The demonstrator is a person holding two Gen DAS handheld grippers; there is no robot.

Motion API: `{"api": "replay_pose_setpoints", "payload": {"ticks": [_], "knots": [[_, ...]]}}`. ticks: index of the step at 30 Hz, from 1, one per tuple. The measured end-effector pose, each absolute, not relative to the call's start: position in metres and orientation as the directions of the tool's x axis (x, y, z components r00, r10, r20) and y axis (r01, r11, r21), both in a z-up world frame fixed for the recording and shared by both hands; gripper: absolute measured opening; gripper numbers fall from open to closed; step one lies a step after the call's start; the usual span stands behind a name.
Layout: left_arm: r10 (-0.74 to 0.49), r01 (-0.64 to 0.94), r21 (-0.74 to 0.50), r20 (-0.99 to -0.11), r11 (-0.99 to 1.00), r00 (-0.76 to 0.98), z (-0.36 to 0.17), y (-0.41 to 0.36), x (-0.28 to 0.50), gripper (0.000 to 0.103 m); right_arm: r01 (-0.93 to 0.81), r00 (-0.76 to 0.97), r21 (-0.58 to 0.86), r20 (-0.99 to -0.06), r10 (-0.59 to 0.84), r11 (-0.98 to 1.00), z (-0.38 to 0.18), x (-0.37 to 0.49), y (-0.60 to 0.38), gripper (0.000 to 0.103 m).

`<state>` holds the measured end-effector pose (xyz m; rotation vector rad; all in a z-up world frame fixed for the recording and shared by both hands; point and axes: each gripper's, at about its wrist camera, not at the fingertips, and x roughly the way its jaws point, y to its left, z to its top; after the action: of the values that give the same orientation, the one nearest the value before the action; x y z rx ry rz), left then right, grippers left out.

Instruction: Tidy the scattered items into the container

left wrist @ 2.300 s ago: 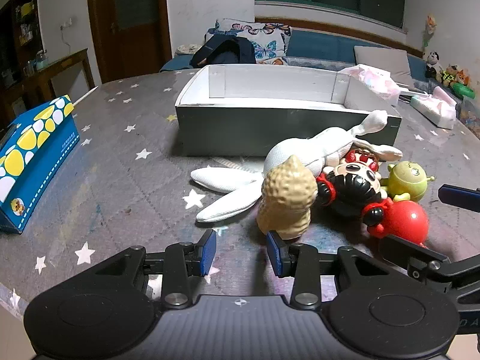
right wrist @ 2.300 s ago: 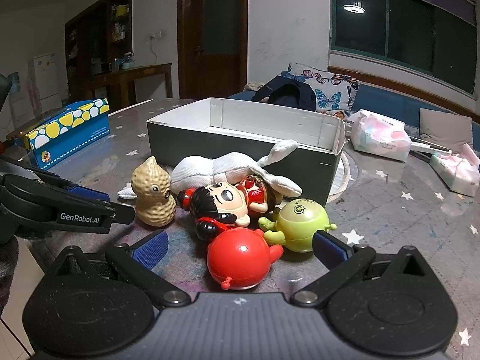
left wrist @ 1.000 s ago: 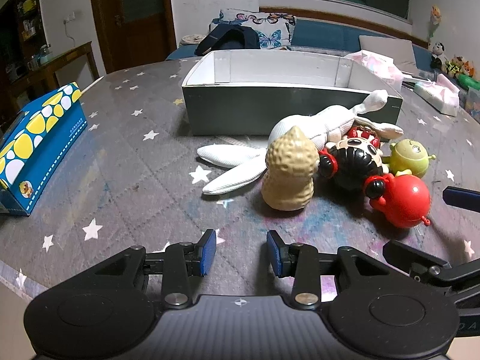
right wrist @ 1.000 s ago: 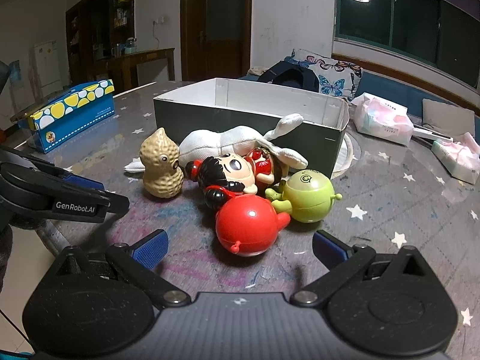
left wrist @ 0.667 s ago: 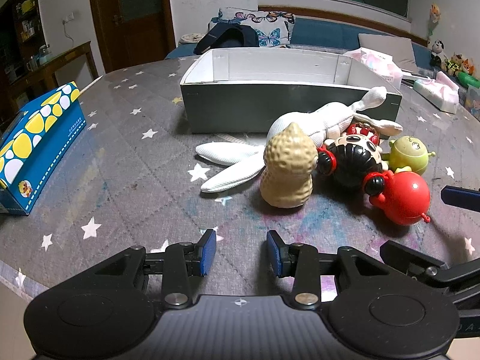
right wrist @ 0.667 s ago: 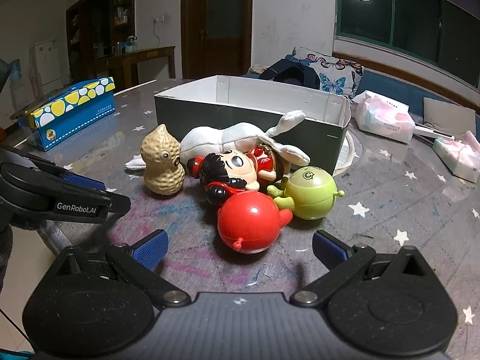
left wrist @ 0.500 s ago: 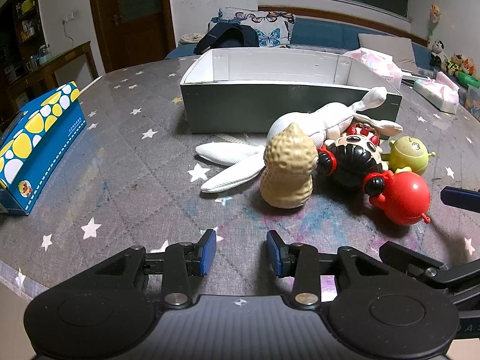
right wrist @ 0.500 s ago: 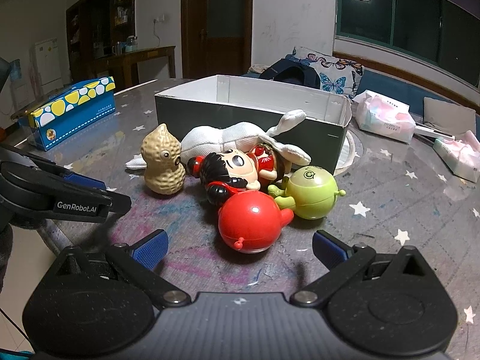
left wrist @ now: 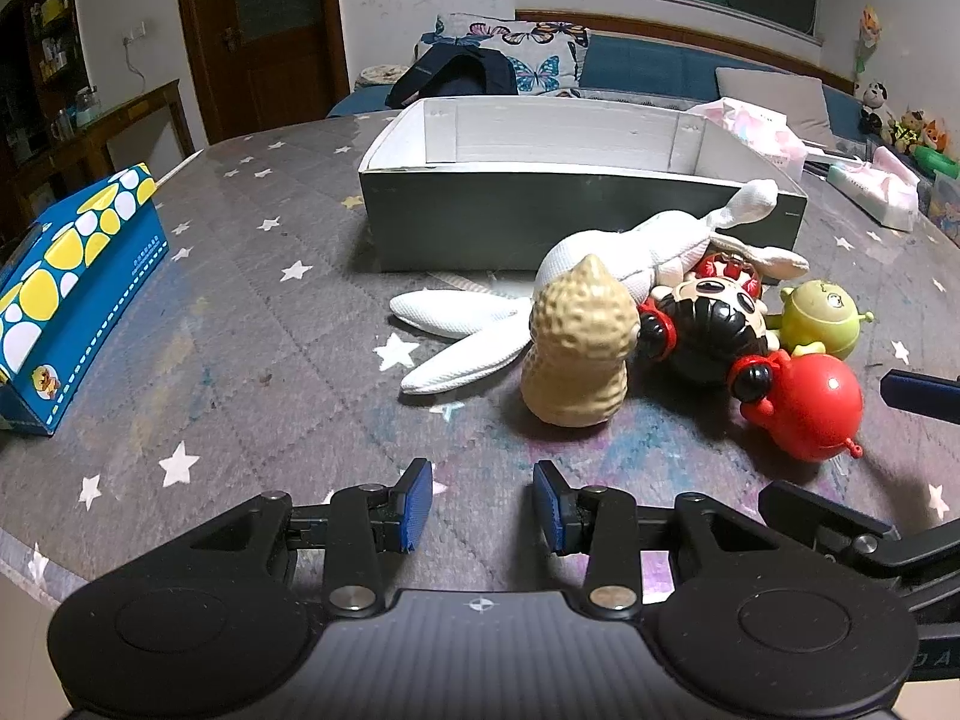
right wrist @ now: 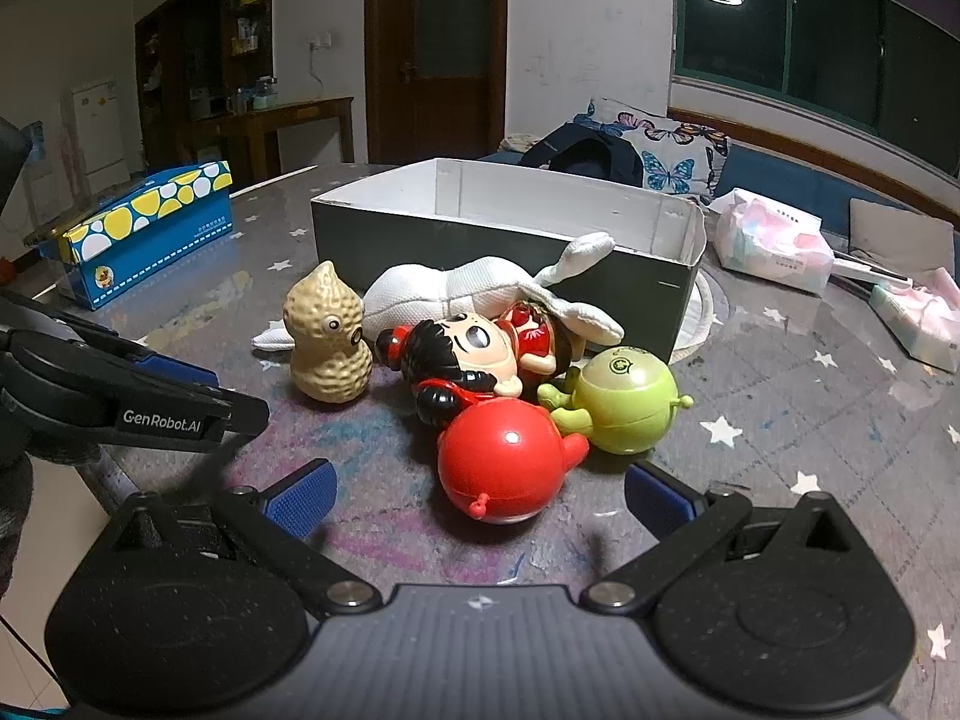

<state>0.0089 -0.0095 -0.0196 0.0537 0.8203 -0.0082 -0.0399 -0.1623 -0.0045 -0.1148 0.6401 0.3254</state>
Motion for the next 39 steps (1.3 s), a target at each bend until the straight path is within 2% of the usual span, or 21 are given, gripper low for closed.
{"api": "replay_pose_setpoints", "payload": {"ticks": [21, 30, 39], "knots": [[-0.038, 0.067, 0.014, -0.697, 0.998, 0.716, -0.001, 0.013, 0.021, 0.040, -0.381, 0.774, -0.031, -0.557, 0.301, 0.924, 0.020, -0.018, -0.155, 0.102], [-0.040, 0.090, 0.035, -0.704, 0.995, 0.709, -0.007, 0.026, 0.039, 0.039, -0.353, 0.768, 0.000, -0.571, 0.290, 0.936, 0.022, 0.010, -0.163, 0.094], [-0.111, 0.222, 0.069, -0.702, 0.973, 0.704, -0.011, 0.030, 0.054, 0.039, -0.323, 0.746, 0.086, -0.589, 0.310, 0.942, 0.023, 0.045, -0.177, 0.083]]}}
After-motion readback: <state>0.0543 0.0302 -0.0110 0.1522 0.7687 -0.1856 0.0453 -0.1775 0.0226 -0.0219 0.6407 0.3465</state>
